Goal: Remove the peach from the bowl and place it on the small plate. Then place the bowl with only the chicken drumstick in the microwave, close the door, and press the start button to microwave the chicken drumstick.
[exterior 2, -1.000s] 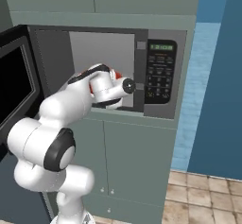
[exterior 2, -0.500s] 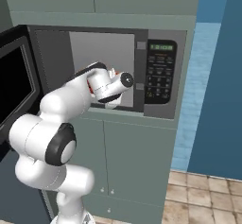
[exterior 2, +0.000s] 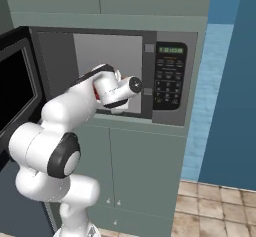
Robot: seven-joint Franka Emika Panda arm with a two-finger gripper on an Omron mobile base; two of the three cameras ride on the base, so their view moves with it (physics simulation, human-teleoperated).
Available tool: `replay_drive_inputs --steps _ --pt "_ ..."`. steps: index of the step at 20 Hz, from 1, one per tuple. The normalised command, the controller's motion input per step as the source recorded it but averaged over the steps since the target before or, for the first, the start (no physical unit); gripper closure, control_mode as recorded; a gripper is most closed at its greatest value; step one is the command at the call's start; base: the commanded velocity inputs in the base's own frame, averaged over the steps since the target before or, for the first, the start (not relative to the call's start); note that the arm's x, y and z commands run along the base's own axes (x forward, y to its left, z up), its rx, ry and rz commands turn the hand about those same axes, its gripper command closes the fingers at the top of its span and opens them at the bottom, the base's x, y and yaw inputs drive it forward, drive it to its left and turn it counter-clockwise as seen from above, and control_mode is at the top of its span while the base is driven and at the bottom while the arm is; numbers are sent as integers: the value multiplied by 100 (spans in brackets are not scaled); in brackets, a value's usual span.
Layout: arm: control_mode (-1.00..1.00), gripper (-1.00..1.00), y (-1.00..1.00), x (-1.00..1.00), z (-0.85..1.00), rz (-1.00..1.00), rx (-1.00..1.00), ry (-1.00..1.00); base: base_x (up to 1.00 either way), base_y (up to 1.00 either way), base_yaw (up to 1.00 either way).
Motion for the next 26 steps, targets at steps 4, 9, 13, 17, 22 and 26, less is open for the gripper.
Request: replay_drive_inputs --steps 4,9,13,17,22,26 --pt "-100 -100 0 -76 57 9 0 -27 0 0 0" --pt "-100 -100 0 -100 43 3 -10 -28 0 0 0" --pt "-100 -100 2 -100 61 2 -31 -17 0 0 0" --pt "-100 -100 24 -82 52 -1 -29 -6 0 0 0" --pt "-100 -100 0 -13 0 0 0 0 0 0 0" --pt "-100 -100 0 -97 42 0 -8 -19 0 0 0"
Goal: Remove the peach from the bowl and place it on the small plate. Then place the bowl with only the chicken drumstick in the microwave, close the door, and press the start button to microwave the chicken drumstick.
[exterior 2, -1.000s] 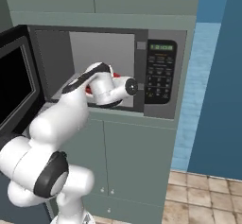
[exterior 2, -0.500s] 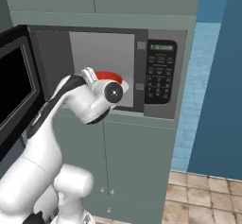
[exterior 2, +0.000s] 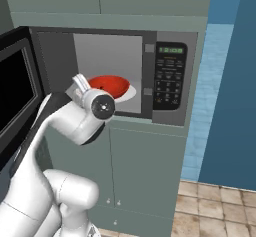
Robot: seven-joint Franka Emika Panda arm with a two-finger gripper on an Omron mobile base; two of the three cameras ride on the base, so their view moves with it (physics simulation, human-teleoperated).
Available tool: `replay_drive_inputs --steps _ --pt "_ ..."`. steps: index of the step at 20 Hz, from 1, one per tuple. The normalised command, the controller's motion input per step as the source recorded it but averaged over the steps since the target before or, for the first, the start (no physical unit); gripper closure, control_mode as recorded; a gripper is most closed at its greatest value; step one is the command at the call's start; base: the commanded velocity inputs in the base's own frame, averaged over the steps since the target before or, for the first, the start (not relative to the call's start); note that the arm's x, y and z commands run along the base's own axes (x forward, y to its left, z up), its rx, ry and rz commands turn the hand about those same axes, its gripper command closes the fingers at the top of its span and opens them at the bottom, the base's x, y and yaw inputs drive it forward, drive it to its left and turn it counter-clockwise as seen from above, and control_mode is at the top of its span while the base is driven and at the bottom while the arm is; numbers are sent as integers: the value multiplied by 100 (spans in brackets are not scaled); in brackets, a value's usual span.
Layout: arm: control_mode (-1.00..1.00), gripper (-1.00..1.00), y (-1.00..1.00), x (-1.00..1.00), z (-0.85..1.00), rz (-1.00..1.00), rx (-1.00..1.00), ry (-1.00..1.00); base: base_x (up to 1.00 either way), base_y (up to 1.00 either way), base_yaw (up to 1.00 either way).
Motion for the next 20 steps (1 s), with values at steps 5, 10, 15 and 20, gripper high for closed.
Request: replay_drive_inputs --steps 5,10,15,20 --pt "-100 -100 25 -100 69 2 -29 -24 0 0 0" --pt "-100 -100 24 -100 68 4 -37 -30 0 0 0" --pt "-100 -100 20 -100 59 7 -38 -23 0 0 0" --pt "-100 -100 35 -100 30 9 -35 -10 0 0 0"
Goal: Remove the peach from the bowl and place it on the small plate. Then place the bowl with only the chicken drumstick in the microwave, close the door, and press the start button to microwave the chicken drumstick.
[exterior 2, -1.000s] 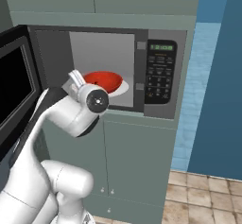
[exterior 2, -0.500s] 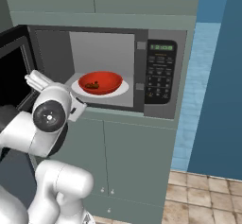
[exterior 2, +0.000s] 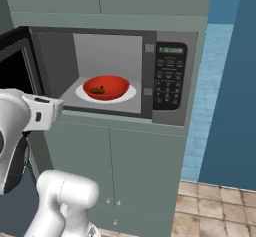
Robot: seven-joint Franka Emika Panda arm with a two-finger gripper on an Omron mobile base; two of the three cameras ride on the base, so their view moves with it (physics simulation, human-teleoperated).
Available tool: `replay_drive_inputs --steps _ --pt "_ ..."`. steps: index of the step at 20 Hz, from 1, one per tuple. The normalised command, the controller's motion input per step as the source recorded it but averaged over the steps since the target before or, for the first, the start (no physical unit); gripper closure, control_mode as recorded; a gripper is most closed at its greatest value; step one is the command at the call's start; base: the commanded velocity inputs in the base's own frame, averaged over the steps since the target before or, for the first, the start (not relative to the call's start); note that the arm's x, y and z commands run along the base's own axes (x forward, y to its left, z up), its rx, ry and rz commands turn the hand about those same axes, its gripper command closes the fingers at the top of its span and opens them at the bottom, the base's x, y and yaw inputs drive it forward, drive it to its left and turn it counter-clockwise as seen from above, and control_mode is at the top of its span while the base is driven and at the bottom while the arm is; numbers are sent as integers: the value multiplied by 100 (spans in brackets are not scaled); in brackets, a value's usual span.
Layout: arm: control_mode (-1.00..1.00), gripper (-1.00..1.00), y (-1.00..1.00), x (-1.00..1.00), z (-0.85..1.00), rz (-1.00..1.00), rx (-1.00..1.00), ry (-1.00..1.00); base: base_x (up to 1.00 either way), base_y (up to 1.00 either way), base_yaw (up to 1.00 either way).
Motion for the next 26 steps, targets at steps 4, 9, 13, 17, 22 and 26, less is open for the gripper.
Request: replay_drive_inputs --steps 4,9,13,17,22,26 --pt "-100 -100 39 -100 11 10 -40 -11 0 0 0" --pt "-100 -100 38 -100 8 12 -41 -13 0 0 0" --pt "-100 -100 63 -96 2 14 -44 -11 0 0 0" --pt "-100 -100 96 -62 0 12 -46 -8 0 0 0" --pt "-100 -100 100 -12 -2 2 -42 -6 0 0 0" --pt "-100 -100 100 10 -26 0 -38 -1 0 0 0"
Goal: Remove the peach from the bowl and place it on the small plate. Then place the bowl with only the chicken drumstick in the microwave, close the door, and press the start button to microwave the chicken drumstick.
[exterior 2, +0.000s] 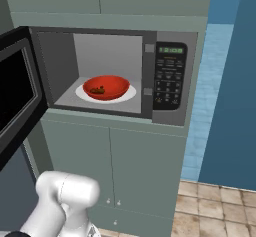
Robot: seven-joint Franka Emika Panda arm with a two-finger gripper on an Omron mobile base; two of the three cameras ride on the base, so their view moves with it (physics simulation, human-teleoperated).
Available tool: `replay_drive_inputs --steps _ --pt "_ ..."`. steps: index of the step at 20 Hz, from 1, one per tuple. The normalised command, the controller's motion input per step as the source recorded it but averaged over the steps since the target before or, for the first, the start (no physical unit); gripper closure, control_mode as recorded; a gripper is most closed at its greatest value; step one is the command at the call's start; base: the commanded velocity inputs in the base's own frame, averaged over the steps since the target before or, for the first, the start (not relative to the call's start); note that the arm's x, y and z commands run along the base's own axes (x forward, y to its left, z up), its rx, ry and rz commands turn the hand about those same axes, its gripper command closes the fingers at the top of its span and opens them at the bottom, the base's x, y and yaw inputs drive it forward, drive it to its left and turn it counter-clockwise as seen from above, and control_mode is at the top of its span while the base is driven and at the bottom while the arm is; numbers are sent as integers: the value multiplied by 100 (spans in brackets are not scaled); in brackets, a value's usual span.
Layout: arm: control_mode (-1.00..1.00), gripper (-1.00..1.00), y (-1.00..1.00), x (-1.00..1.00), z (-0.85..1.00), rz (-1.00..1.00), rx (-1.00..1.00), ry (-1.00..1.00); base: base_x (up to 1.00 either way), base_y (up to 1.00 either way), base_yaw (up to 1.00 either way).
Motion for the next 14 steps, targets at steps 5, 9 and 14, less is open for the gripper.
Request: replay_drive_inputs --steps 5,9,14 --pt "-100 -100 100 59 -42 0 -30 -2 0 0 0" --pt "-100 -100 92 88 -48 0 -23 -4 0 0 0" --pt "-100 -100 25 100 -60 0 -13 1 0 0 0"
